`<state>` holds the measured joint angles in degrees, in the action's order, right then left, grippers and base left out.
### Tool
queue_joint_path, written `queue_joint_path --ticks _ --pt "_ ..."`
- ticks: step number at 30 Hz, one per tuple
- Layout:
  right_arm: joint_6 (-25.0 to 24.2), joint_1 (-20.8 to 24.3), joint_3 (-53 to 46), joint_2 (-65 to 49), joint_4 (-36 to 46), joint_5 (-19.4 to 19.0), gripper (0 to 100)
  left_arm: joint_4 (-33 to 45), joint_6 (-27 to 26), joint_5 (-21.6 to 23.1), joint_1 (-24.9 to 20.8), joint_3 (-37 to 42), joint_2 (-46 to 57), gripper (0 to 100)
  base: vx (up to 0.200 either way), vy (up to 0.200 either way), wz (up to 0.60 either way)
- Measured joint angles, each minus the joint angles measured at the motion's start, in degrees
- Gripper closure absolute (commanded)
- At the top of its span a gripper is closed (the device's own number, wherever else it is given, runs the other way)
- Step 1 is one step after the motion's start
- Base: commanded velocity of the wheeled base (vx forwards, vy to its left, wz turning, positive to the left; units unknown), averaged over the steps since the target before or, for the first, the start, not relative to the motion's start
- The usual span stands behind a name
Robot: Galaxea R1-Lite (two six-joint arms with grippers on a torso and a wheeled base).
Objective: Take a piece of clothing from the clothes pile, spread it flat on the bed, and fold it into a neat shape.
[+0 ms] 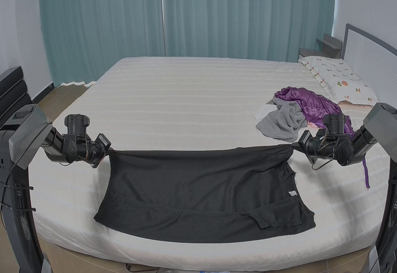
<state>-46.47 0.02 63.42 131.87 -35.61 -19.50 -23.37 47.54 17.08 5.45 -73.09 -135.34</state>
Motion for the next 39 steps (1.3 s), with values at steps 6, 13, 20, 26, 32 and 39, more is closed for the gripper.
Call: queue_joint_path --ticks 6,13,20,26,32,39 --pt "0.51 -0.16 -5.29 -3.12 -0.11 -1.78 100 0.22 -1.65 0.13 0.3 3.85 2.66 100 0.0 0.0 0.0" --pt "2.38 -0.24 -11.28 -6.78 -0.51 -2.79 100 0.06 -3.07 2.29 0.59 9.24 6.53 100 0.0 0.0 0.0" --pt "5.19 -0.76 -17.53 -9.73 -0.88 -4.13 100 -0.27 -4.9 4.13 0.96 14.28 9.73 100 0.0 0.0 0.0" --pt "8.51 -1.28 -22.19 -11.47 -1.06 -4.52 100 -0.5 -7.03 5.61 1.74 18.91 11.61 100 0.0 0.0 0.0" --pt "10.97 -1.4 -24.99 -12.0 -1.01 -4.74 100 -0.55 -8.96 6.7 2.78 22.54 13.09 100 0.0 0.0 0.0" --pt "14.59 -1.37 -27.81 -11.67 -1.34 -5.92 100 -0.49 -14.75 6.56 2.97 27.1 13.54 100 0.0 0.0 0.0"
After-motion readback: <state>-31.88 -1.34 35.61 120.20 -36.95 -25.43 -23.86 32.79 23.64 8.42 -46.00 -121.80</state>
